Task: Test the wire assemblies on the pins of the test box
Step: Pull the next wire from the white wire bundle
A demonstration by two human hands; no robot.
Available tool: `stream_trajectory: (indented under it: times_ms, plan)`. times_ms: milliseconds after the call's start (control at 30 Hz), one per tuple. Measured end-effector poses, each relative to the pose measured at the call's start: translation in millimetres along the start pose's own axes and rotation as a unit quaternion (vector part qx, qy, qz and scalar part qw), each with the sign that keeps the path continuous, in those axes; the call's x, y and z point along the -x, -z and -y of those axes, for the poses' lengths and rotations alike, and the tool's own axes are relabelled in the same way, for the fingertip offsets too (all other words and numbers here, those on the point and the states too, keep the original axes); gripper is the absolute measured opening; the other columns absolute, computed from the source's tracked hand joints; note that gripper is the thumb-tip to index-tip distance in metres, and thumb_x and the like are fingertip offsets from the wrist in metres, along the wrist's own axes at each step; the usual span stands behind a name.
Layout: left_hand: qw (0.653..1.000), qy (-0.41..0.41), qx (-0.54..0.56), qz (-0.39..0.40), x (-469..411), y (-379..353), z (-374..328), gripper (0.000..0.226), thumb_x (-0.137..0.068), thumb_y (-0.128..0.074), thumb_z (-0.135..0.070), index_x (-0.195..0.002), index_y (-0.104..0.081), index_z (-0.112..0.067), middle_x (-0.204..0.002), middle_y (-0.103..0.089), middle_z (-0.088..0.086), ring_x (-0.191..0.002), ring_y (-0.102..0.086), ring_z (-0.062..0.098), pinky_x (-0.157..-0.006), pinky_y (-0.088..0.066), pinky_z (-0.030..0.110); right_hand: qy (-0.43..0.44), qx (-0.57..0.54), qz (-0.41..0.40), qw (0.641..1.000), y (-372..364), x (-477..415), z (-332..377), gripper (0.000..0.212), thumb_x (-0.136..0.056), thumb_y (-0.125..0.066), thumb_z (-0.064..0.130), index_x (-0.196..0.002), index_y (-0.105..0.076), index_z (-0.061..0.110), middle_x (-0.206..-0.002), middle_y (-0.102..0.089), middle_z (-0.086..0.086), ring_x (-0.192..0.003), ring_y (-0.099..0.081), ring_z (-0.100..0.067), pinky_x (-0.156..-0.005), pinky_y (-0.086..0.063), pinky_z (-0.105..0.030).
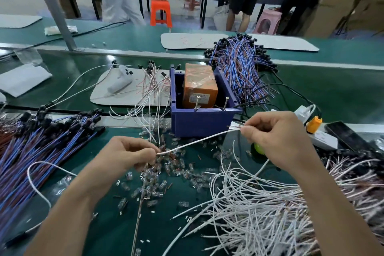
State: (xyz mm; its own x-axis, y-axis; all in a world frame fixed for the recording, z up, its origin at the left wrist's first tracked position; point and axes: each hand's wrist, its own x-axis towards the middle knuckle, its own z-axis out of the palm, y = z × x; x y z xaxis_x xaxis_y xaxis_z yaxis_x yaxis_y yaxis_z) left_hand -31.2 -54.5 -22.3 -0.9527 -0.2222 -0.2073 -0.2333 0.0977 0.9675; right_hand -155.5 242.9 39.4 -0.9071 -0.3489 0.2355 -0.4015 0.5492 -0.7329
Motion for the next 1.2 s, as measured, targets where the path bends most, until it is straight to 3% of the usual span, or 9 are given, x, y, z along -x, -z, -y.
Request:
stream_trajectory:
  times_ms: [300, 567, 667, 767, 867, 933, 1033, 1100, 1200]
  plan:
    - [0.925, 0.044, 0.373, -0.058, -3.8, -9.0, 15.6, 0.027, -0.084, -0.059, -0.022, -0.071, -0.082, -0.016, -0.071, -0.073, 0.004, -0.052, -0.066, 0.006, -0.051, -0.056, 0.018, -0.031, 0.008, 0.016, 0.999, -8.2, -1.0, -6.6, 0.024, -0.083, -0.080, 0.016, -0.062, -0.073, 0.026, -0.056, -0.068, 0.006, -0.044, -0.051, 0.000, -0.047, -0.039, -0.009]
    - [0.868, 0.061, 0.479, -0.118, -15.5, -23.3, 7.8, 0.022, -0.082, -0.063, -0.026, -0.070, -0.075, -0.013, -0.061, -0.068, -0.002, -0.047, -0.064, 0.005, -0.051, -0.057, 0.019, -0.070, -0.046, 0.045, 0.995, -10.9, 6.7, -11.2, 0.025, -0.084, -0.080, 0.010, -0.067, -0.076, 0.028, -0.058, -0.070, 0.002, -0.048, -0.060, -0.002, -0.051, -0.043, -0.010]
    - [0.926, 0.026, 0.334, -0.172, -14.2, -28.7, 4.8, 0.020, -0.080, -0.067, -0.026, -0.083, -0.070, -0.006, -0.062, -0.069, 0.004, -0.051, -0.063, 0.011, -0.054, -0.057, 0.020, -0.096, -0.041, 0.022, 0.994, -7.4, 7.3, -16.1, 0.024, -0.082, -0.080, 0.012, -0.069, -0.077, 0.032, -0.062, -0.073, 0.003, -0.055, -0.066, -0.010, -0.057, -0.050, -0.021]
    - [0.977, -0.034, 0.051, -0.205, -10.2, -29.3, 0.6, 0.018, -0.092, -0.072, -0.020, -0.075, -0.074, -0.015, -0.063, -0.072, 0.004, -0.053, -0.064, 0.015, -0.059, -0.056, 0.030, -0.113, -0.032, -0.066, 0.991, -3.7, 4.3, -17.3, 0.015, -0.079, -0.082, 0.022, -0.074, -0.078, 0.036, -0.065, -0.074, 0.010, -0.061, -0.068, -0.010, -0.064, -0.054, -0.030]
    - [0.942, -0.104, -0.253, -0.197, -4.9, -34.0, -7.2, 0.024, -0.093, -0.070, -0.031, -0.069, -0.070, -0.032, -0.060, -0.070, -0.014, -0.052, -0.062, 0.003, -0.057, -0.049, 0.028, -0.072, 0.009, -0.233, 0.970, -8.6, 5.9, -5.3, 0.002, -0.081, -0.077, 0.028, -0.080, -0.079, 0.028, -0.070, -0.073, 0.018, -0.053, -0.059, 0.000, -0.054, -0.048, -0.020]
    - [0.927, -0.147, -0.317, -0.139, -0.5, -47.9, -15.0, 0.017, -0.090, -0.071, -0.037, -0.073, -0.070, -0.039, -0.060, -0.067, -0.022, -0.054, -0.062, -0.001, -0.053, -0.047, 0.023, -0.004, 0.008, -0.189, 0.982, -24.6, 11.9, 9.3, 0.006, -0.085, -0.072, 0.030, -0.086, -0.078, 0.029, -0.079, -0.074, 0.018, -0.063, -0.064, -0.002, -0.058, -0.052, -0.025]
    - [0.983, -0.155, -0.095, -0.036, 2.5, -73.9, -23.9, 0.016, -0.084, -0.080, -0.025, -0.069, -0.077, -0.030, -0.059, -0.072, -0.005, -0.050, -0.066, 0.008, -0.054, -0.052, 0.020, 0.018, -0.118, 0.036, 0.992, -60.3, 27.2, 27.6, 0.010, -0.091, -0.062, 0.033, -0.088, -0.071, 0.028, -0.078, -0.074, 0.007, -0.070, -0.068, -0.023, -0.065, -0.056, -0.048]
    - [0.986, -0.138, 0.092, -0.013, 2.8, -84.6, -28.0, 0.012, -0.079, -0.081, -0.023, -0.068, -0.079, -0.019, -0.060, -0.072, 0.007, -0.050, -0.065, 0.016, -0.052, -0.053, 0.023, -0.010, -0.221, 0.086, 0.971, -73.9, 33.1, 33.2, 0.017, -0.097, -0.055, 0.030, -0.083, -0.062, 0.026, -0.073, -0.070, 0.001, -0.066, -0.065, -0.032, -0.064, -0.055, -0.061]
    - [0.972, -0.129, 0.185, -0.069, 3.8, -90.3, -27.7, 0.022, -0.067, -0.092, -0.033, -0.069, -0.080, -0.015, -0.060, -0.070, 0.007, -0.054, -0.064, 0.014, -0.051, -0.052, 0.025, -0.049, -0.321, 0.105, 0.940, -78.7, 34.2, 33.8, 0.023, -0.100, -0.050, 0.024, -0.079, -0.058, 0.027, -0.074, -0.073, -0.004, -0.067, -0.072, -0.026, -0.063, -0.063, -0.047]
